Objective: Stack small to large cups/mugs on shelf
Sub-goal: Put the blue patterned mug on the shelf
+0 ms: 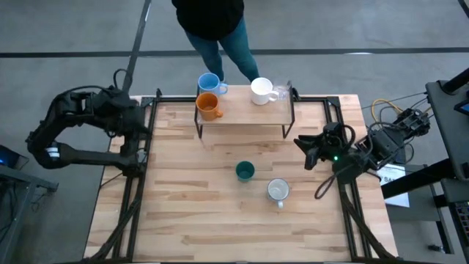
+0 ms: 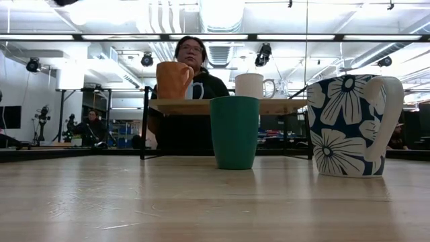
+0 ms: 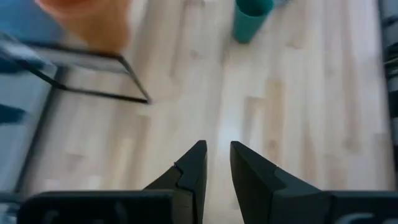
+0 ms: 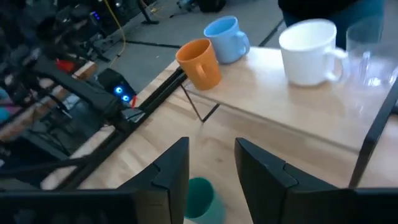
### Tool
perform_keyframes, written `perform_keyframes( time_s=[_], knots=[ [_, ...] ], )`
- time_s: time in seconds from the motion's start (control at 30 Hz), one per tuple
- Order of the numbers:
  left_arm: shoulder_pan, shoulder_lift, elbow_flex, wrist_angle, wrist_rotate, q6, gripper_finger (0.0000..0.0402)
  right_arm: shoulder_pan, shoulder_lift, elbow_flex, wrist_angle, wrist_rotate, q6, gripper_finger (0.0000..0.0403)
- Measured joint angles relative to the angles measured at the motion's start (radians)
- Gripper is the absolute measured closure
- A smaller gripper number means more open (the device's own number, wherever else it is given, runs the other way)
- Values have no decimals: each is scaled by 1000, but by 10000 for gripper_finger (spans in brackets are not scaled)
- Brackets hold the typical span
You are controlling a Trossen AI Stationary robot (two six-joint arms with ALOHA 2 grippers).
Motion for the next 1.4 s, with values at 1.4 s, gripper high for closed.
perform_keyframes(
  time_s=[1.4],
  knots=[
    [0,-191,-348,139,213,-190,345,-333,593,548,-494,-1012,-169,218]
  ],
)
